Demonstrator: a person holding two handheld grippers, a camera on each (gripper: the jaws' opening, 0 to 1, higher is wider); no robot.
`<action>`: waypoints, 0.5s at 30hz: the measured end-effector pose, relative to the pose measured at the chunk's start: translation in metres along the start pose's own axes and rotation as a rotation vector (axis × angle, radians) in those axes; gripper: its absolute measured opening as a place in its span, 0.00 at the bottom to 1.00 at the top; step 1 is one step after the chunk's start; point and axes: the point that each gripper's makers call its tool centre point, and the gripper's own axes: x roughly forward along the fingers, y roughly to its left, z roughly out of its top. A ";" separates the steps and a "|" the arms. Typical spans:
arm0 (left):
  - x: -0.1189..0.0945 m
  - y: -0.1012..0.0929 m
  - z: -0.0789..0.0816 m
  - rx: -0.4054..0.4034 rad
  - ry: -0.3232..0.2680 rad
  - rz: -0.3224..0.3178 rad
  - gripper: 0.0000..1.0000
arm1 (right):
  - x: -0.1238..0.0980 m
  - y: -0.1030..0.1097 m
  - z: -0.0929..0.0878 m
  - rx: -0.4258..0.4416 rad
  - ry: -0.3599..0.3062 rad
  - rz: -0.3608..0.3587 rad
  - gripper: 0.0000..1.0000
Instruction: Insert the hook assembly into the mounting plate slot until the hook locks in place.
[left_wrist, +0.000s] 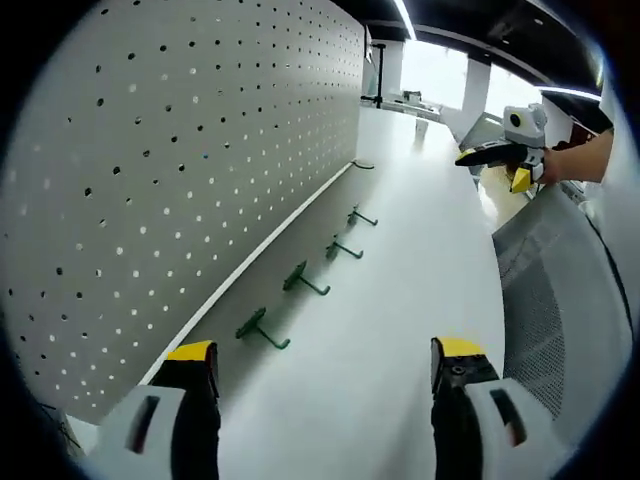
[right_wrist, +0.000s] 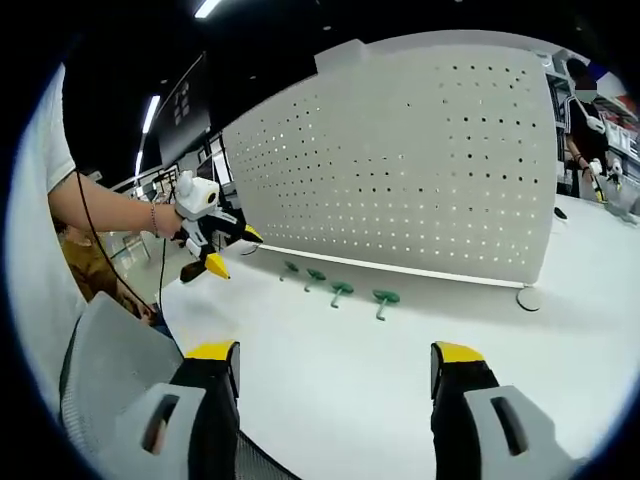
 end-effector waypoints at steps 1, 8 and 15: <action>0.001 0.001 0.000 0.004 0.005 -0.002 0.90 | 0.000 0.000 0.000 0.000 0.001 0.000 0.75; 0.005 0.010 -0.006 0.071 0.056 -0.039 0.89 | 0.000 0.001 -0.002 0.004 0.003 0.003 0.75; 0.014 0.015 -0.010 0.129 0.094 -0.069 0.88 | 0.000 -0.001 -0.005 0.010 0.009 0.000 0.75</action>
